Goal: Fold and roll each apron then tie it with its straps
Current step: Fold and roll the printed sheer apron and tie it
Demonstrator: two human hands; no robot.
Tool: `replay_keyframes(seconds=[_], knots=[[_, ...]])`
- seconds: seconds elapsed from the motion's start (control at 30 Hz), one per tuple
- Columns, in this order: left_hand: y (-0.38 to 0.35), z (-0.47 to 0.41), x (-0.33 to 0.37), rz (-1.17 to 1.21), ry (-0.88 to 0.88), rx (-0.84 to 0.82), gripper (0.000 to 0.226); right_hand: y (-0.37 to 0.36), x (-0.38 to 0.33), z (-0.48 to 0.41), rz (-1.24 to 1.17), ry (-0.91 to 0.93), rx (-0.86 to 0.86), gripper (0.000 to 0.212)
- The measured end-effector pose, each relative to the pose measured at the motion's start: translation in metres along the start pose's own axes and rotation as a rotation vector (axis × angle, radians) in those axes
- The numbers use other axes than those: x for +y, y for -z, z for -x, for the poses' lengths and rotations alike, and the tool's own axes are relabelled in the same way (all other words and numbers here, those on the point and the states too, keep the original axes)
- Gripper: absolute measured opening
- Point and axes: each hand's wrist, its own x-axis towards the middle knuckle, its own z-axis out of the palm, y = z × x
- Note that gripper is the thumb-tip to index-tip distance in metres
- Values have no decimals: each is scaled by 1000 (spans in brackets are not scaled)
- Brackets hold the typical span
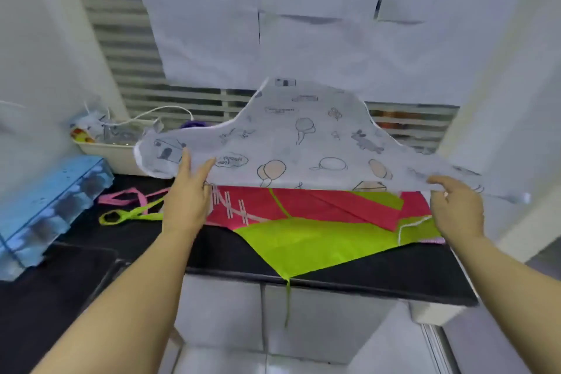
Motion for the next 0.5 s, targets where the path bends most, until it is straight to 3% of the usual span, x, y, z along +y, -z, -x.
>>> replay_keyframes(seconds=[0.13,0.23,0.4,0.5], knots=[[-47,50,-52,-212,86,-510,47,-27,49,16,373,-17,-519,34],[-62,63,-63,-359,139,-716,46,-46,79,17,631,28,-846,34],[-68,59,-57,-561,137,-859,45,-52,78,11,904,-47,-1001,36],[-62,36,-34,-729,214,-967,44,-45,58,-3,1035,-49,-1081,56]])
